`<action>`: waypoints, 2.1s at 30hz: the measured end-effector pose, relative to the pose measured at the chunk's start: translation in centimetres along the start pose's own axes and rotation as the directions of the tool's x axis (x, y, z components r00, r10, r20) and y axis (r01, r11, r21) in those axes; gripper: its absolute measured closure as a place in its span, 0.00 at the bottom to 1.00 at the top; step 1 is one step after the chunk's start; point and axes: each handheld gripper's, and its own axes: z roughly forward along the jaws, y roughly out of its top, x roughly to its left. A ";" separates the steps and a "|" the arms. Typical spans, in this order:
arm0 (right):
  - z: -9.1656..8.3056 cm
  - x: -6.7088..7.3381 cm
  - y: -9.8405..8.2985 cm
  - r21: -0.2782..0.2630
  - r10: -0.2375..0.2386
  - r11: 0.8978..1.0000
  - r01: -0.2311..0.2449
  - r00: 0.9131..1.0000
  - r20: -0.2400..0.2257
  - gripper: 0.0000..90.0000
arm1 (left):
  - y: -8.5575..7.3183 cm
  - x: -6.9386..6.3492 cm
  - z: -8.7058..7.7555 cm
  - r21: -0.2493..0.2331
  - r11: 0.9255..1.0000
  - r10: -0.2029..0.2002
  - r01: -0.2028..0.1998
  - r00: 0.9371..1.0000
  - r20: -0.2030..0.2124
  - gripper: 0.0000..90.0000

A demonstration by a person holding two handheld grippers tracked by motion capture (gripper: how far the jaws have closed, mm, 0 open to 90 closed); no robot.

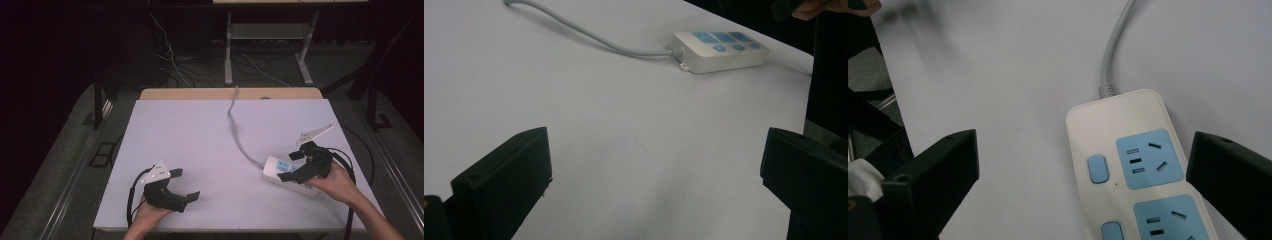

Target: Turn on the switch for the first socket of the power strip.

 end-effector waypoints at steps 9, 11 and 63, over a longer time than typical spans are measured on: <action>0.2 -0.5 0.9 0.055 -0.026 0.998 0.026 1.000 0.004 0.09 | 0.0 0.1 -0.1 -0.001 1.000 0.000 0.000 1.000 -0.002 0.00; 0.1 -0.7 1.0 0.059 -0.037 0.998 0.038 0.999 -0.016 0.21 | 0.0 0.1 -0.1 0.000 1.000 -0.001 0.001 1.000 -0.002 0.00; 2.7 -2.6 -0.4 0.132 -0.020 0.991 0.032 0.995 -0.093 0.99 | 0.0 0.1 0.0 0.001 1.000 -0.001 0.001 1.000 -0.002 0.00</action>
